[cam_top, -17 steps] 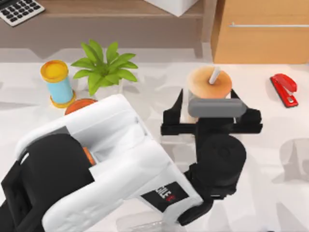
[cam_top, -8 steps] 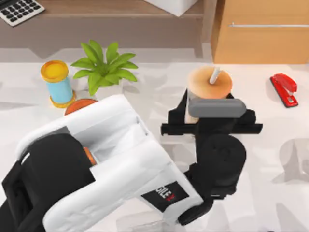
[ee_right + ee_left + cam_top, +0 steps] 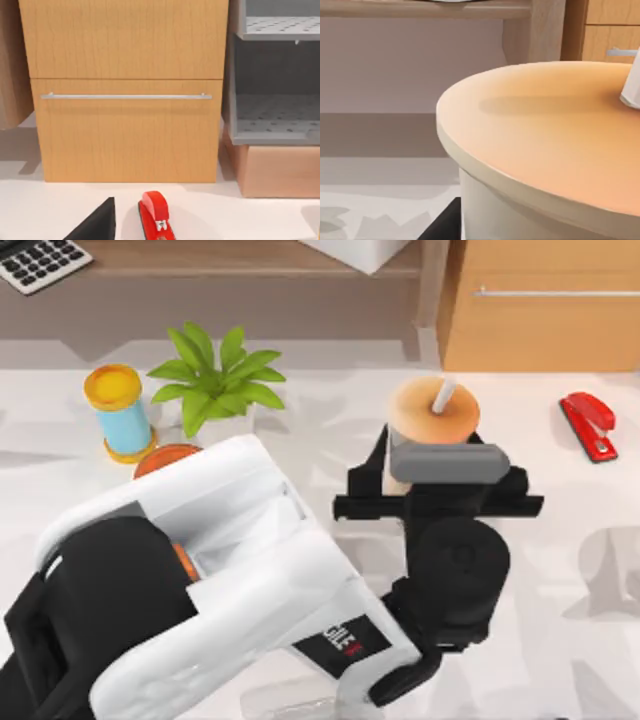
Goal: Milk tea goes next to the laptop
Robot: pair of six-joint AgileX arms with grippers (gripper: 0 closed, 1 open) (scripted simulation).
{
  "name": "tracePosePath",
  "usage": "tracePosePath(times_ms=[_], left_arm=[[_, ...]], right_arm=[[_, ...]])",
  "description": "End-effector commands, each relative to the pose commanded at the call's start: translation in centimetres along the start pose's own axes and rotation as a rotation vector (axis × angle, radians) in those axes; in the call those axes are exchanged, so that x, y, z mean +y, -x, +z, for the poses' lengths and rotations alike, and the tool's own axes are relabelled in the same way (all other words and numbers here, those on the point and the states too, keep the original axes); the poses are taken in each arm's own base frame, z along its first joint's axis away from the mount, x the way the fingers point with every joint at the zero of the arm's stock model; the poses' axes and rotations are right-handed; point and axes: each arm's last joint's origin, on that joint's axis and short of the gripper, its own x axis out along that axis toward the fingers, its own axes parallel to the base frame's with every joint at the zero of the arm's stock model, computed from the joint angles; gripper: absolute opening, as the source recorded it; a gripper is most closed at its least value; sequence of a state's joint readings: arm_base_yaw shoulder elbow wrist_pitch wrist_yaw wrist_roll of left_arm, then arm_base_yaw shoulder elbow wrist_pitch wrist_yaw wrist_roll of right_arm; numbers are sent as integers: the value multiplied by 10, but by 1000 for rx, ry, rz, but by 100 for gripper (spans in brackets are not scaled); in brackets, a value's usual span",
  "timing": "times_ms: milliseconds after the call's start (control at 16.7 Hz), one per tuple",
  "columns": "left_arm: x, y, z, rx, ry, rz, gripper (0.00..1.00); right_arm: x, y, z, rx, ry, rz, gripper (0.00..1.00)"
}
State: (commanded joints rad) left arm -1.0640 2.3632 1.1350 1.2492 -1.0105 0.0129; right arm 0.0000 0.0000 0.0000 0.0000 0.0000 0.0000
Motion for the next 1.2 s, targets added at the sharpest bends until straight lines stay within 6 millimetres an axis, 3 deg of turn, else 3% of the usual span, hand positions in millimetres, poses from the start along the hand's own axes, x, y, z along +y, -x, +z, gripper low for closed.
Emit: tracePosePath(times_ms=[1020, 1200], left_arm=[[-1, 1, 9, 1, -5, -2, 0], [7, -20, 36, -48, 75, 1, 0]], right_arm=[[0, 0, 0, 0, 0, 0, 100], [0, 0, 0, 0, 0, 0, 100]])
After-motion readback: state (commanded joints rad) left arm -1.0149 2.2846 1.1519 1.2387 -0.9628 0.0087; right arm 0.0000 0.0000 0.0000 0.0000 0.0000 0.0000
